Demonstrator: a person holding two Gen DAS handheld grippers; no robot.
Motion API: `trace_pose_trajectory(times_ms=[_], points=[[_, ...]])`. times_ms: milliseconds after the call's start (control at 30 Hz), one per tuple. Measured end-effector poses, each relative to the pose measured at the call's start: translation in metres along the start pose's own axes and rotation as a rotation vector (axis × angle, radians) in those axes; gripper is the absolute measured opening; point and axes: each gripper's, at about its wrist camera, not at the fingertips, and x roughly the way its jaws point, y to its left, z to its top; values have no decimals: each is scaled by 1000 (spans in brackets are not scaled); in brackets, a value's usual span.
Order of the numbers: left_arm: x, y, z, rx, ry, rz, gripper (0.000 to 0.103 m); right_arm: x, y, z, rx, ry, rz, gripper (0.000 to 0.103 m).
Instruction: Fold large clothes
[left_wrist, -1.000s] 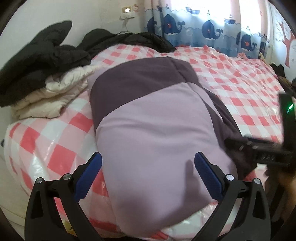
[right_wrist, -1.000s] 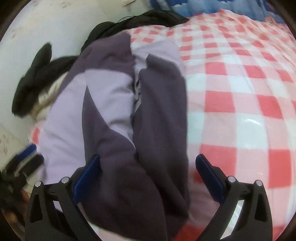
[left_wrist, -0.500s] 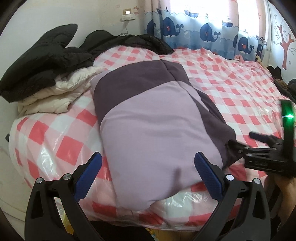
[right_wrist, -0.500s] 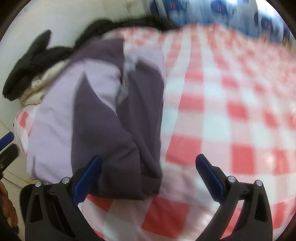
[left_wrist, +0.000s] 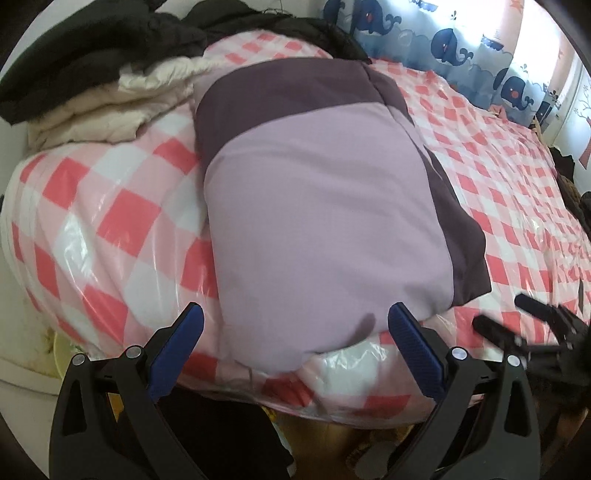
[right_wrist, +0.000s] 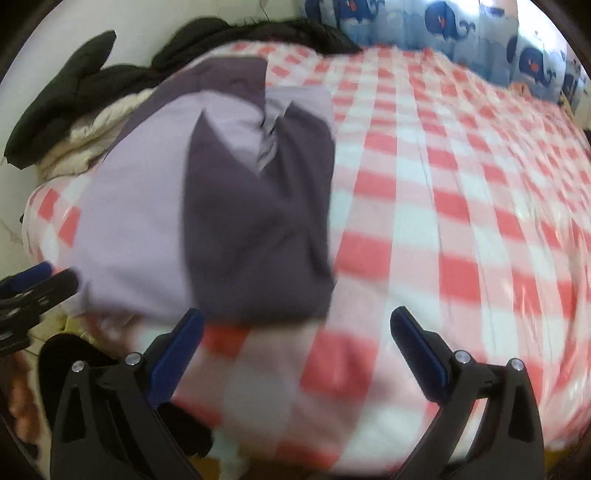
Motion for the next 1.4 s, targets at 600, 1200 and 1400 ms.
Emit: trace_pose_trajectory(times_ms=[600,1200,1400], points=[[-11,6,14,-3,38,35,96,-18,43,35,-63,81,-59,97],[-8,7,12,-17,71,39,96,-29,42,36,-89,47,-146,97],[-9,6,11,-17,72,41,96,-29,43,35,-89,51,-135,97]])
